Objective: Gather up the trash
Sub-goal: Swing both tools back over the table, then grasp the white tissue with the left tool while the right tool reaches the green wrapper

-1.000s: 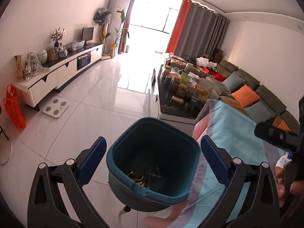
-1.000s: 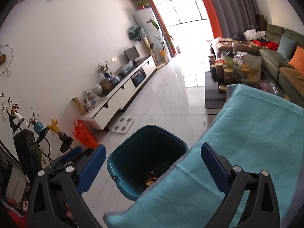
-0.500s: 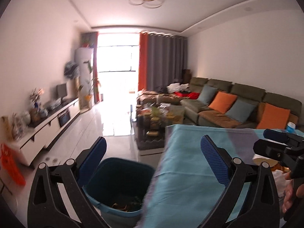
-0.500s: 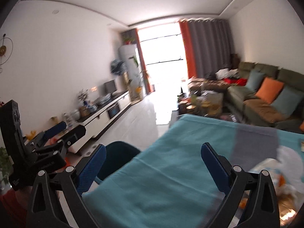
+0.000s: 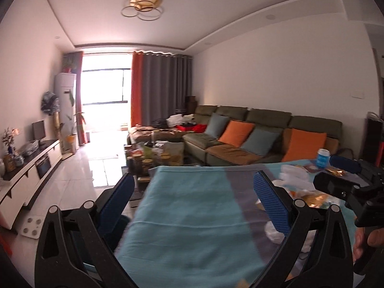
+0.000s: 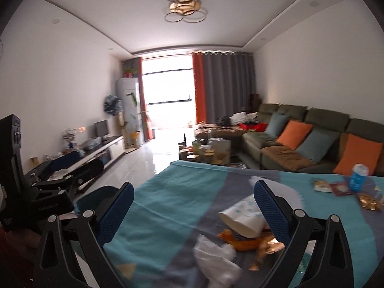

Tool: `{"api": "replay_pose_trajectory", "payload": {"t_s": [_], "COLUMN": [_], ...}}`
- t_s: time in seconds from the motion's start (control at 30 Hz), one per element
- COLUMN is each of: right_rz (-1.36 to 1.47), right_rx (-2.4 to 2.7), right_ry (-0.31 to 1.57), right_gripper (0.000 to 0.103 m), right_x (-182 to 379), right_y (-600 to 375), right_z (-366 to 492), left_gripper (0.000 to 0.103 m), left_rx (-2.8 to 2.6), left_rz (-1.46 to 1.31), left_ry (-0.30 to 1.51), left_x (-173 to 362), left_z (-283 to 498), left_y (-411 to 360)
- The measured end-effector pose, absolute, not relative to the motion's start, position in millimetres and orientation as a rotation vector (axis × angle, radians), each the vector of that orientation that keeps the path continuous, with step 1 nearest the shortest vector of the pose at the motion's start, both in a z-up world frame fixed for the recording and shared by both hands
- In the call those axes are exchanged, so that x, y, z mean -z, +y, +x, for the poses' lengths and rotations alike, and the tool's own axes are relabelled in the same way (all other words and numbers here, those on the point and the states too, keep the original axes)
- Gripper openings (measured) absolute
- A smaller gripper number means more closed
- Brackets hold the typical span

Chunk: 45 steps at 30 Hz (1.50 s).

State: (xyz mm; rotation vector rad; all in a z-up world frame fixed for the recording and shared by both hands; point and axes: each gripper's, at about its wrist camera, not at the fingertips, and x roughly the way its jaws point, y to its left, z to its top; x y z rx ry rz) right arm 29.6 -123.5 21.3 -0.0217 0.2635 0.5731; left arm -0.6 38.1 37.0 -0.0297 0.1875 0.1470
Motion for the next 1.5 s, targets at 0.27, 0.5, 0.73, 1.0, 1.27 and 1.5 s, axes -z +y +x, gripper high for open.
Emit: {"api": "replay_pose_trajectory", "payload": {"t_s": [0.27, 0.5, 0.73, 1.0, 1.27, 1.5], "right_rz": [-0.016, -0.031, -0.037, -0.063, -0.097, -0.090], "right_rx": [-0.421, -0.278, -0.229, -0.203, -0.197, -0.195], "right_ry": [0.285, 0.353, 0.386, 0.443, 0.516, 0.562], "right_gripper": [0.096, 0.096, 0.096, 0.096, 0.092, 0.089], "right_x": [-8.7, 12.8, 24.6, 37.9, 53.2, 65.1], "right_y": [-167.0, -205.5, -219.6, -219.6, -218.3, -226.8], "right_z": [24.9, 26.4, 25.0, 34.5, 49.0, 53.2], "left_gripper": [0.098, 0.098, 0.098, 0.098, 0.098, 0.098], "left_rx": [0.019, 0.155, 0.216, 0.229, 0.241, 0.288], "left_rz": [-0.044, -0.019, -0.002, -0.003, -0.042, -0.021], "left_ry": [0.259, 0.340, 0.359, 0.421, 0.504, 0.548], "left_x": [-18.7, 3.7, 15.2, 30.5, 51.2, 64.0], "left_z": [18.2, 33.3, 41.5, 59.1, 87.6, 104.2], "left_y": [2.1, -26.7, -43.4, -49.7, -54.9, -75.0]}}
